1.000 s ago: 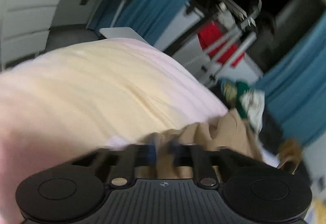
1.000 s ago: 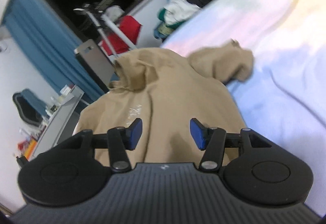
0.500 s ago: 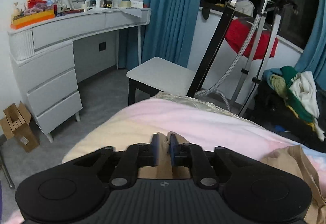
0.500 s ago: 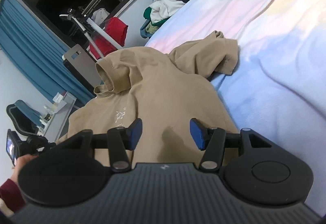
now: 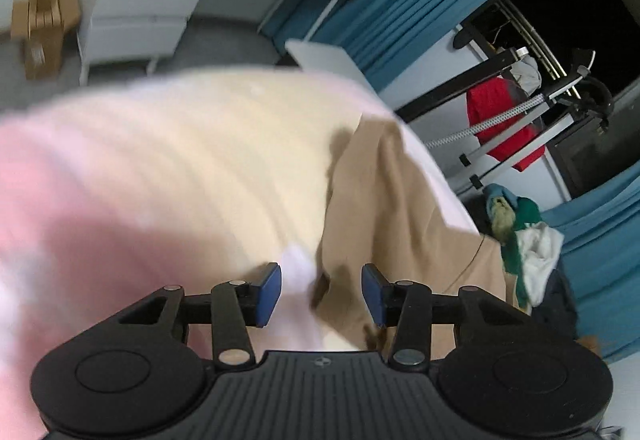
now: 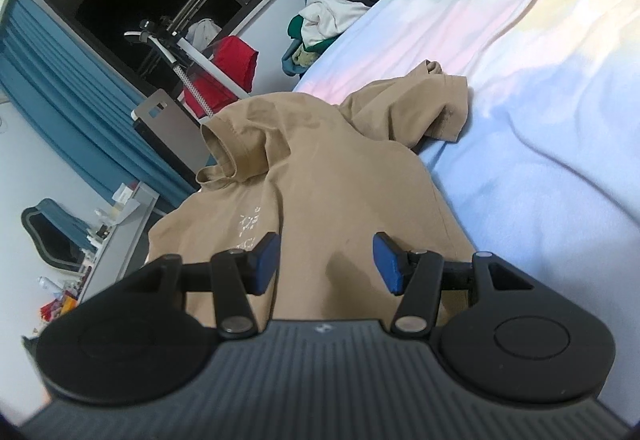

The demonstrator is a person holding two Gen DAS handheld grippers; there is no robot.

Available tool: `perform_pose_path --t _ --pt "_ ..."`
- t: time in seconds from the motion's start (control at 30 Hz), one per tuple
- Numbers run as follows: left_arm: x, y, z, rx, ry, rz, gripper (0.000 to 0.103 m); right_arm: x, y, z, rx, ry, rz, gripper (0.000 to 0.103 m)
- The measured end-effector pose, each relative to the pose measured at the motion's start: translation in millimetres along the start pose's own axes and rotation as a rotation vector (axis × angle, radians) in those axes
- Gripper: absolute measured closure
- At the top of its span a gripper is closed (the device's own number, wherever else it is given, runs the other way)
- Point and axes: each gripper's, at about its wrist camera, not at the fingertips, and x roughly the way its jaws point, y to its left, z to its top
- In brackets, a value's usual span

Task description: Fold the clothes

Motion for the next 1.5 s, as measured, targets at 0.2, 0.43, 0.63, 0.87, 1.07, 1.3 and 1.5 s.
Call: perform_pose_path --t 0.2,0.43,0.63,0.87,1.07,1.3,1.5 --pt "12 5 -11 0.013 -0.003 -0.119 0.068 -2 -3 -1 0.010 0.010 -0.002 0.047" --pt "3 -35 -10 0.247 -0.028 -0.064 0.098 0 -3 -2 0.012 0.012 0.000 0.048" --pt "4 -56 13 0.410 -0.169 0.218 0.098 -1 -5 2 0.009 -0.005 -0.017 0.048" --pt "15 -57 7 0.523 -0.148 0.282 0.095 1 -1 2 -0.036 -0.009 -0.027 0.048" --pt "-45 -34 -23 0.564 0.052 0.176 0.063 -1 5 2 -0.085 -0.012 -0.027 0.048" --pt "-137 20 -78 0.589 0.376 0.062 0.032 -19 21 -2 -0.206 -0.022 -0.017 0.047" --pt "-172 32 -124 0.788 0.524 0.083 0.030 -50 24 0 -0.251 -0.017 -0.031 0.046"
